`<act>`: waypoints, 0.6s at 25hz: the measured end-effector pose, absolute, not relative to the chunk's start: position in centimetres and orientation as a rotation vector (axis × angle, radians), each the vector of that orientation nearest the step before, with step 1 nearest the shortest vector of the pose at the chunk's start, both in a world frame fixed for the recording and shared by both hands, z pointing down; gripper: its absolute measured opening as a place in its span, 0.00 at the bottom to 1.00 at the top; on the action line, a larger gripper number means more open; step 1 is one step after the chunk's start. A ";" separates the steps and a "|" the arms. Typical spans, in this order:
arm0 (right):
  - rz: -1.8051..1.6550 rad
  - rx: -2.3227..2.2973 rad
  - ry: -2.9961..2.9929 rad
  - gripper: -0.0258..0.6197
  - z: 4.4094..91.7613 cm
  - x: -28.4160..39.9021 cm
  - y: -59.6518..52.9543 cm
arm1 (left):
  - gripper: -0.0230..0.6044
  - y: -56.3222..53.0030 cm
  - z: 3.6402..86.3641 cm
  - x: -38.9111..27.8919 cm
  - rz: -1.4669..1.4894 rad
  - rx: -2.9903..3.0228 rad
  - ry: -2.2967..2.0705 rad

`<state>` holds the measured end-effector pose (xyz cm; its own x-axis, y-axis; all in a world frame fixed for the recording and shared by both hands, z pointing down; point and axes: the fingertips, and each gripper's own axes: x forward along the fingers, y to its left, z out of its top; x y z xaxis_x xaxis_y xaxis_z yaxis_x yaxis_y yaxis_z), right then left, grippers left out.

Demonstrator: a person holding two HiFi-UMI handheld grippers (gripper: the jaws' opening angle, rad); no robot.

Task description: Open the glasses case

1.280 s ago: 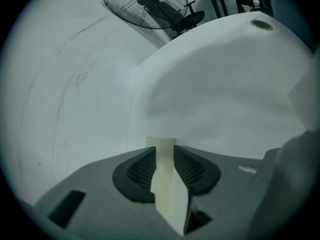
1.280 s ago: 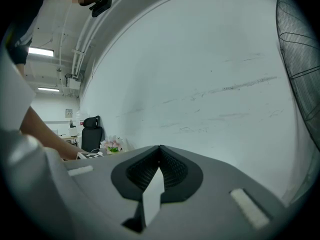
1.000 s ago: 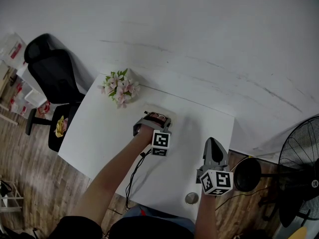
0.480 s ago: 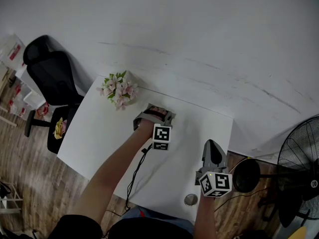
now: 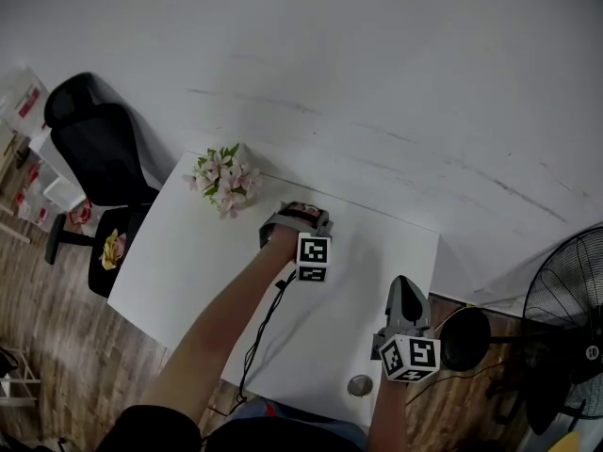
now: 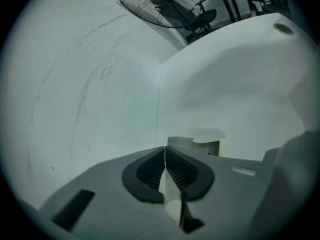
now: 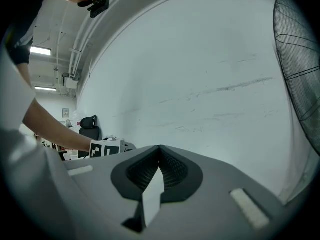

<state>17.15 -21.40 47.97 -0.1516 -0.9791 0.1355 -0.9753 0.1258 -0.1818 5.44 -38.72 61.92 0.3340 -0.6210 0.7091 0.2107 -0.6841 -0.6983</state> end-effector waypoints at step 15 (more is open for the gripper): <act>-0.318 -1.968 2.380 0.05 46.5 15.3 -21.8 | 0.05 -36.9 55.5 3.8 -1.192 -2.274 0.777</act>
